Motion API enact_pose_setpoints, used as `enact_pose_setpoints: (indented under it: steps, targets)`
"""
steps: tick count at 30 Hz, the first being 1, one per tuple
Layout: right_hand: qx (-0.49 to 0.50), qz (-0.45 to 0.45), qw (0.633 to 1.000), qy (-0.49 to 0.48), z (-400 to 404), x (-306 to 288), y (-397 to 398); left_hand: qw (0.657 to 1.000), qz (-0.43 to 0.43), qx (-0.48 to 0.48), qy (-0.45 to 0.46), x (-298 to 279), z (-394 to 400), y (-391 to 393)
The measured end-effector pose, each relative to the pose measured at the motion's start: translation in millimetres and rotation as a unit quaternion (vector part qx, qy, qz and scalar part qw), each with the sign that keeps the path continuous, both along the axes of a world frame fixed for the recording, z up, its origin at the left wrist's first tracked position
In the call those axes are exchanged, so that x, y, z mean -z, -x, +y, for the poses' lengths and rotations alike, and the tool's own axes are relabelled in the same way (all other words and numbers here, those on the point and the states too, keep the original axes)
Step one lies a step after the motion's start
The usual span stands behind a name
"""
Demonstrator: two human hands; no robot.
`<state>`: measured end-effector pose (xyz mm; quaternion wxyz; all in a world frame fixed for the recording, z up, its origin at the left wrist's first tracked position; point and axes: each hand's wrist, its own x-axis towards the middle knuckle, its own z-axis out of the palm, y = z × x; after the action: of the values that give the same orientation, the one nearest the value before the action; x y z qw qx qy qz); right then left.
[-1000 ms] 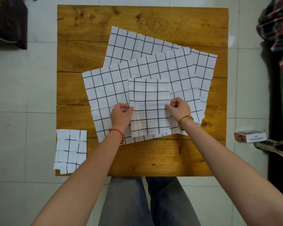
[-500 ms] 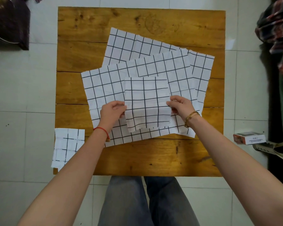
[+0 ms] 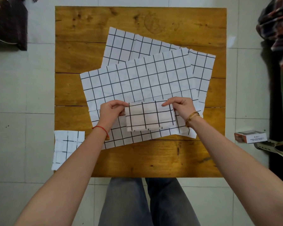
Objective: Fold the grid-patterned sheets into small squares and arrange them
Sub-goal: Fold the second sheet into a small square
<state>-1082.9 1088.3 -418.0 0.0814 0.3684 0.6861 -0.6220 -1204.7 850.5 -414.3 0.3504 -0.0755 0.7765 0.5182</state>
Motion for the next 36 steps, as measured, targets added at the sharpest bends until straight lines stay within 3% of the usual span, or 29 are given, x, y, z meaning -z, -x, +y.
enact_pose_setpoints:
  steps: [6,10,14,18,21,24,29,36]
  targets:
    - [-0.060,-0.016,0.989,-0.135,2,13,6,0.992,0.098,0.071,0.041,14,4,3]
    - [-0.101,-0.041,0.964,-0.241,-1,14,8,0.952,0.230,0.168,0.118,15,6,-5]
    - [-0.171,0.009,0.915,-0.365,-16,10,16,0.882,0.309,0.289,0.209,14,6,-19]
    - [-0.323,0.043,0.843,-0.429,-47,13,24,0.818,0.322,0.388,0.276,18,6,-28]
    - [-0.426,0.020,0.774,-0.468,-74,17,29,0.795,0.327,0.410,0.306,23,5,-32]
    - [-0.464,-0.016,0.740,-0.486,-91,21,31,0.782,0.325,0.424,0.321,27,1,-33]
    - [-0.475,-0.073,0.724,-0.495,-85,24,15,0.784,0.310,0.426,0.328,26,-1,-33]
    - [-0.380,-0.139,0.762,-0.506,-36,20,-33,0.783,0.297,0.432,0.335,24,-1,-33]
